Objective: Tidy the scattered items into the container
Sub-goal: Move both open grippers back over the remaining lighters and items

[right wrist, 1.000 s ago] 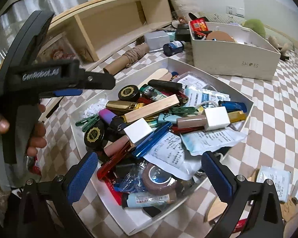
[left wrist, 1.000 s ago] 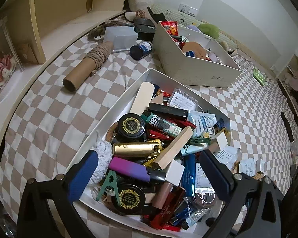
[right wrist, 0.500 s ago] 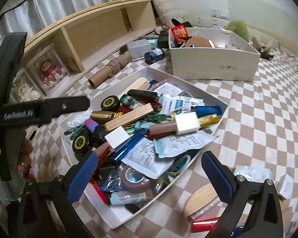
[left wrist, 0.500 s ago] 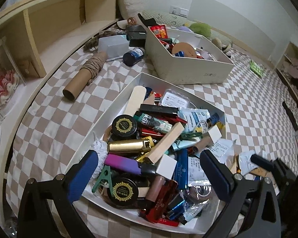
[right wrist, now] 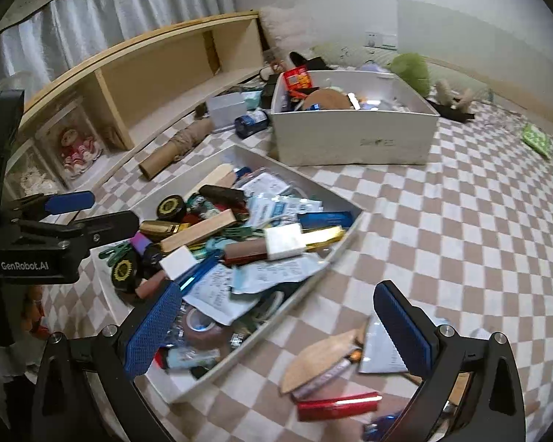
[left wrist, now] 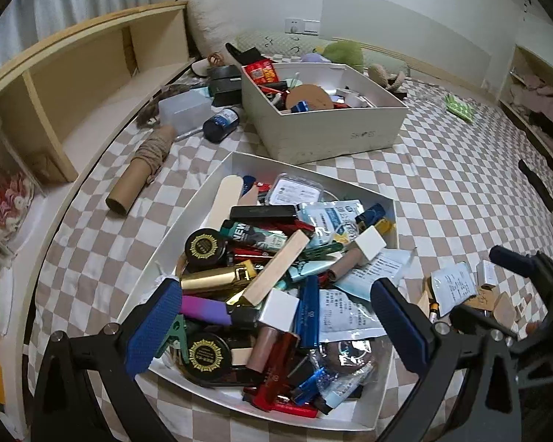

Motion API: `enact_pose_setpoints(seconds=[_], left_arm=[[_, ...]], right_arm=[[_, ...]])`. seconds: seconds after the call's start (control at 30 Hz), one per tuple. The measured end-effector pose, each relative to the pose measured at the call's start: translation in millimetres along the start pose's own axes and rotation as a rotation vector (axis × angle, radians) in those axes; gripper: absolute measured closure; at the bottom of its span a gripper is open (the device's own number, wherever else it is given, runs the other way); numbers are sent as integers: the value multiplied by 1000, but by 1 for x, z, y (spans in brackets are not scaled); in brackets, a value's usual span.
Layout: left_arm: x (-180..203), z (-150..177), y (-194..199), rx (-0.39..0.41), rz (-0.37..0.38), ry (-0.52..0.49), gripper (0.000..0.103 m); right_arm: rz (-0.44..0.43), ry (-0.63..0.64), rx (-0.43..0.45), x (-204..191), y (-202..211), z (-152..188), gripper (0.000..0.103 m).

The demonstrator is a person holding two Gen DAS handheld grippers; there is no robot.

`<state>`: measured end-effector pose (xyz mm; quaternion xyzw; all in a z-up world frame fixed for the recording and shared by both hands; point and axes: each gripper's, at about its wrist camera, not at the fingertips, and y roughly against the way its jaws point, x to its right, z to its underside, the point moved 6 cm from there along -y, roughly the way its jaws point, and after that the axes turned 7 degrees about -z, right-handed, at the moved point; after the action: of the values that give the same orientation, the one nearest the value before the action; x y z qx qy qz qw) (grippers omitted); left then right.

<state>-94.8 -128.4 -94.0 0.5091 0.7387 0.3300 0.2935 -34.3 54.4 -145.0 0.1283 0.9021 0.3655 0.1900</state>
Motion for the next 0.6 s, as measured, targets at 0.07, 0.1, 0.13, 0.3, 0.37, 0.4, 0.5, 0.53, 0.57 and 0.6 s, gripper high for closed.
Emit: enact_pose_setpoints(seconds=[0.07,0.1,0.13,0.3,0.37,0.4,0.5,0.53,0.57,0.6], left_arm=[[4,0,2,4,4,-5,0],[6,-1,3,6,5,-7,0],[8,-1,4,8,5,-9,0],[20,1,7,11,12,-20,0],[26,3,8,13,13,-28,0],[28,4,8,13,13,-32,0],[36,6,9,16,16,-40,0],[38,7,9,17,16,-39,0],[41,7,9,15,20,-39,0],[44,8,8,12,25,-41,0]], right_arm=[[10,-9,5,8,6,0,0],[16,-14,9,12,8,0,0],[21,-18,12,16,11,0,0],[42,-32,21,33,23,1,0],[49,-36,26,39,28,2,0],[52,-38,28,42,30,3,0],[65,-43,31,50,37,6,0],[67,-42,31,53,39,6,0],[70,-41,31,55,40,7,0],[75,-41,33,58,43,8,0]])
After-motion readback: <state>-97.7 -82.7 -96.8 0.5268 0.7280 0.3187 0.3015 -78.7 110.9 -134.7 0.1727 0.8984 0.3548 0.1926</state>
